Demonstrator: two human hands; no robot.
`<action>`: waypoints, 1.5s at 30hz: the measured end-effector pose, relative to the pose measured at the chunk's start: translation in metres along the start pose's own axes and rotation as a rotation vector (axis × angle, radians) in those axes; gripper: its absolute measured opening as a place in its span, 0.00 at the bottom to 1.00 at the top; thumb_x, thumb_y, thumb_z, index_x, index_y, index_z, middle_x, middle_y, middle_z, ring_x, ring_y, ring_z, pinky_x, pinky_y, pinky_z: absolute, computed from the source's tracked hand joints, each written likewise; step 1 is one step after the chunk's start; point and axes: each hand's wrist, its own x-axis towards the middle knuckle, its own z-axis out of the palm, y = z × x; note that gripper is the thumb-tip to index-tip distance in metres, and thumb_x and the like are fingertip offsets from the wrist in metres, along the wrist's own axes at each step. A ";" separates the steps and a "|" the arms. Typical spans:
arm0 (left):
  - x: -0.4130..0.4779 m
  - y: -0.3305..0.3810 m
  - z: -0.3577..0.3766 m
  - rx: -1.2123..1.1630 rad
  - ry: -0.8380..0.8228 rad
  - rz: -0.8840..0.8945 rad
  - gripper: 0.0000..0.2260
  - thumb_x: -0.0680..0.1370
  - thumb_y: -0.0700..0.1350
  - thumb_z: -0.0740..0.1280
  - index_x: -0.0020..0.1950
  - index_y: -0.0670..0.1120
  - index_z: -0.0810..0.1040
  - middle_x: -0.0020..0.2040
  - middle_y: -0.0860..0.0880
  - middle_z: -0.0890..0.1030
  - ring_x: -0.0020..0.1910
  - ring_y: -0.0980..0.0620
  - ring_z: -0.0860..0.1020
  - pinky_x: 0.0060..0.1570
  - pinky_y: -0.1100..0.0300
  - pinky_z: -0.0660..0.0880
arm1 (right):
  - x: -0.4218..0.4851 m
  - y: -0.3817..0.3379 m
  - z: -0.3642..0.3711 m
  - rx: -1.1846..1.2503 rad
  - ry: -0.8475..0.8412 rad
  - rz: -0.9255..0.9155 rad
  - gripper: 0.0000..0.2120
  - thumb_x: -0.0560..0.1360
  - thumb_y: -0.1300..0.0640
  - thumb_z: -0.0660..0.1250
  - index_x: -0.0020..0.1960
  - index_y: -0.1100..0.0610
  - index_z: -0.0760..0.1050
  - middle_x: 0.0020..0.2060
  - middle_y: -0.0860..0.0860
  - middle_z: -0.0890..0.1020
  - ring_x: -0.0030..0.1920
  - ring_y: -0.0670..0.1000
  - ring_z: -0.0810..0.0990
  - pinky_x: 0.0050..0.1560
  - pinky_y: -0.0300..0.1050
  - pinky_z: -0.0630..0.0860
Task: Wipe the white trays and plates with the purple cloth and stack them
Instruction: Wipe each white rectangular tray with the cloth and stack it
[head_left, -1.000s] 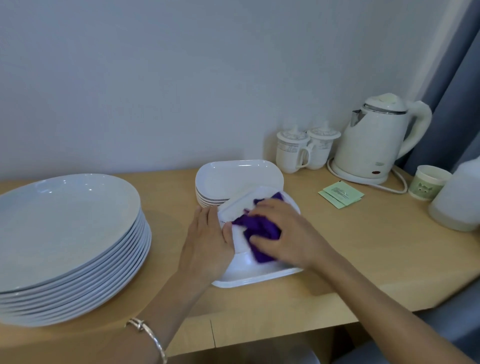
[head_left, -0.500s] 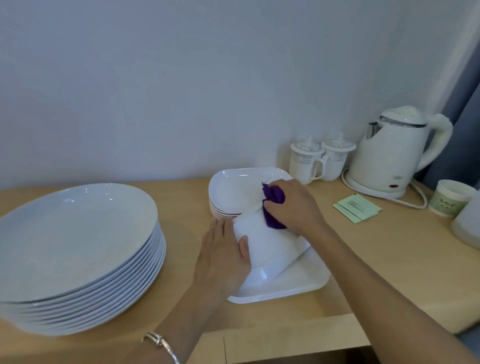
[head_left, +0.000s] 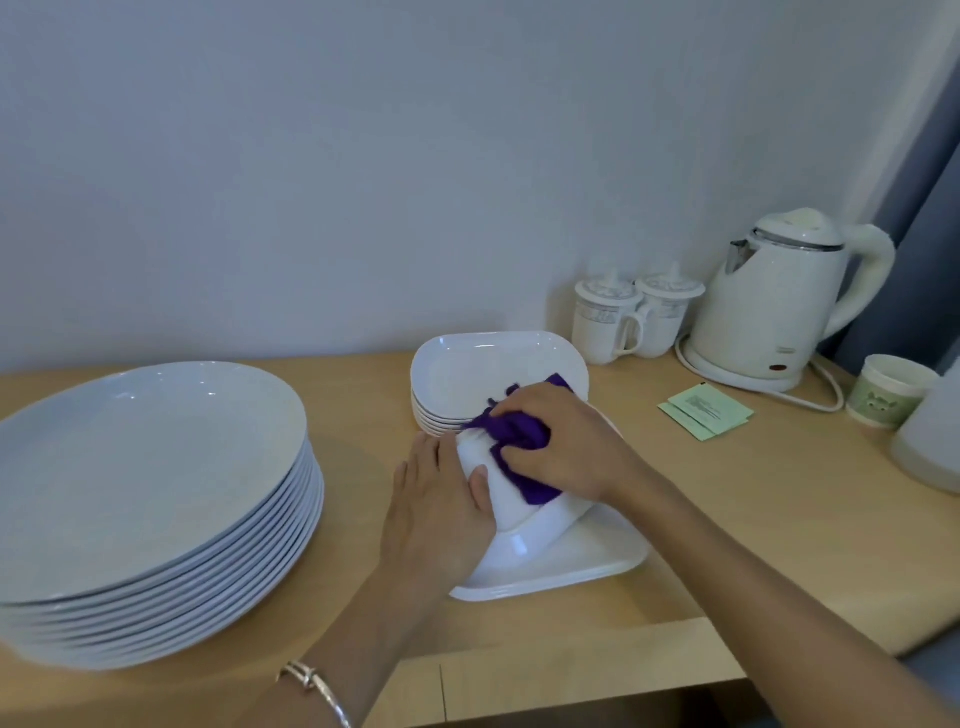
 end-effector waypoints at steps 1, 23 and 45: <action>0.000 0.001 -0.001 -0.002 0.004 -0.001 0.20 0.82 0.50 0.51 0.73 0.46 0.60 0.70 0.48 0.64 0.71 0.47 0.60 0.69 0.56 0.58 | -0.001 0.000 -0.003 0.001 -0.019 -0.005 0.18 0.69 0.54 0.72 0.58 0.47 0.77 0.51 0.38 0.75 0.52 0.38 0.70 0.49 0.25 0.63; -0.008 0.005 -0.017 -0.047 0.044 -0.052 0.23 0.82 0.51 0.53 0.76 0.49 0.56 0.69 0.46 0.65 0.68 0.47 0.63 0.68 0.56 0.60 | -0.075 -0.005 0.010 0.042 0.156 0.230 0.28 0.72 0.53 0.69 0.69 0.44 0.64 0.66 0.40 0.62 0.68 0.44 0.61 0.62 0.33 0.61; -0.057 0.029 -0.013 0.357 -0.079 0.409 0.17 0.73 0.56 0.55 0.36 0.51 0.81 0.38 0.52 0.73 0.37 0.50 0.73 0.48 0.45 0.78 | -0.037 0.001 -0.008 -0.018 0.193 0.255 0.21 0.71 0.55 0.68 0.63 0.49 0.72 0.60 0.45 0.71 0.59 0.47 0.70 0.55 0.38 0.67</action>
